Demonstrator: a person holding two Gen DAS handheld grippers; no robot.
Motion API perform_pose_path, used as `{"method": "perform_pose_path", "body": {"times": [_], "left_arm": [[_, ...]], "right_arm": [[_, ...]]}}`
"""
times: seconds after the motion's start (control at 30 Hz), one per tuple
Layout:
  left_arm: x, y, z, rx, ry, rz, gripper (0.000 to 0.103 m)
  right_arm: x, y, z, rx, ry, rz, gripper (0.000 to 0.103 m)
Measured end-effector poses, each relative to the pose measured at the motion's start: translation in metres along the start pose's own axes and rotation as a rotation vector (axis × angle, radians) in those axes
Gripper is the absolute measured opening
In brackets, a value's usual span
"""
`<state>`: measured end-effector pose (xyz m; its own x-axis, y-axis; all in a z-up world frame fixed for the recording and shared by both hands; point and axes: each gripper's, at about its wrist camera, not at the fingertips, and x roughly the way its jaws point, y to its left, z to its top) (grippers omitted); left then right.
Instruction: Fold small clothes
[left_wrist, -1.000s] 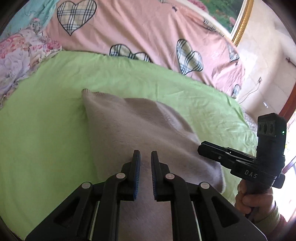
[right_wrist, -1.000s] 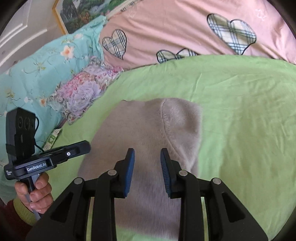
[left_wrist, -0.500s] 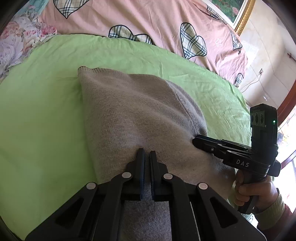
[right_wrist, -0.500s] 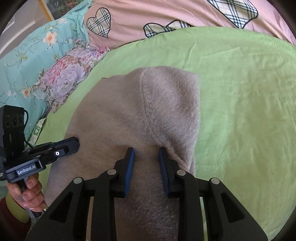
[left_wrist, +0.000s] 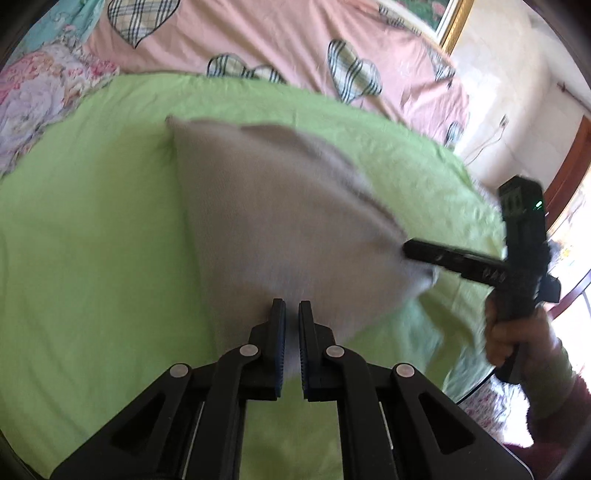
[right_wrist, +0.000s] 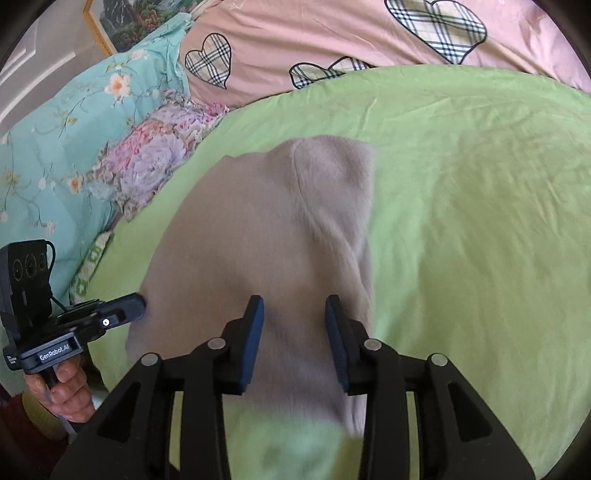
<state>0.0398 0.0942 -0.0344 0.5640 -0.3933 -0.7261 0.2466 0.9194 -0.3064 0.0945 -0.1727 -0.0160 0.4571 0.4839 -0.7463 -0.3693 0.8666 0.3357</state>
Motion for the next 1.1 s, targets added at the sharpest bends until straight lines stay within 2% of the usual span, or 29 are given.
{"method": "perform_pose_path", "body": {"times": [0.07, 0.17, 0.2, 0.23, 0.3, 0.57, 0.73, 0.87, 0.93, 0.97, 1.0, 1.03, 1.1], "left_arm": [[0.007, 0.007, -0.013, -0.031, 0.027, 0.007, 0.005], [0.009, 0.013, -0.018, -0.076, 0.004, -0.014, 0.005], [0.010, 0.012, -0.018, -0.072, 0.003, -0.005, 0.005], [0.011, 0.012, -0.018, -0.068, 0.002, 0.003, 0.005], [0.010, 0.009, -0.020, -0.060, -0.002, 0.015, 0.005], [0.007, 0.010, -0.022, -0.082, 0.001, 0.023, 0.005], [0.001, 0.011, -0.025, -0.081, 0.004, 0.037, 0.005], [-0.009, 0.004, -0.028, -0.051, -0.004, 0.106, 0.006], [-0.017, -0.001, -0.031, -0.035, -0.014, 0.134, 0.012], [-0.019, -0.002, -0.032, -0.029, -0.016, 0.156, 0.025], [-0.022, -0.004, -0.034, -0.025, -0.015, 0.190, 0.044], [-0.025, -0.004, -0.035, -0.027, -0.019, 0.223, 0.050], [-0.029, -0.004, -0.037, -0.033, -0.027, 0.233, 0.052]], "right_arm": [[0.004, -0.003, -0.010, -0.019, 0.028, -0.043, 0.037], [0.014, -0.011, -0.024, -0.012, 0.031, -0.096, 0.039], [0.016, -0.014, -0.025, -0.002, 0.039, -0.108, 0.049], [0.020, -0.020, -0.025, 0.030, 0.050, -0.089, 0.049], [0.017, -0.027, -0.023, 0.064, 0.043, -0.073, 0.049], [0.015, -0.019, -0.025, 0.015, 0.031, -0.125, 0.049], [0.004, -0.014, -0.033, -0.007, 0.020, -0.189, 0.049], [-0.010, -0.017, -0.037, 0.010, 0.007, -0.224, 0.049], [-0.019, -0.018, -0.038, 0.022, -0.004, -0.237, 0.049], [-0.023, -0.018, -0.038, 0.025, -0.008, -0.242, 0.049], [-0.027, -0.018, -0.040, 0.028, -0.012, -0.245, 0.051], [-0.031, -0.018, -0.041, 0.030, -0.016, -0.252, 0.051], [-0.039, -0.018, -0.045, 0.040, -0.015, -0.262, 0.052]]}}
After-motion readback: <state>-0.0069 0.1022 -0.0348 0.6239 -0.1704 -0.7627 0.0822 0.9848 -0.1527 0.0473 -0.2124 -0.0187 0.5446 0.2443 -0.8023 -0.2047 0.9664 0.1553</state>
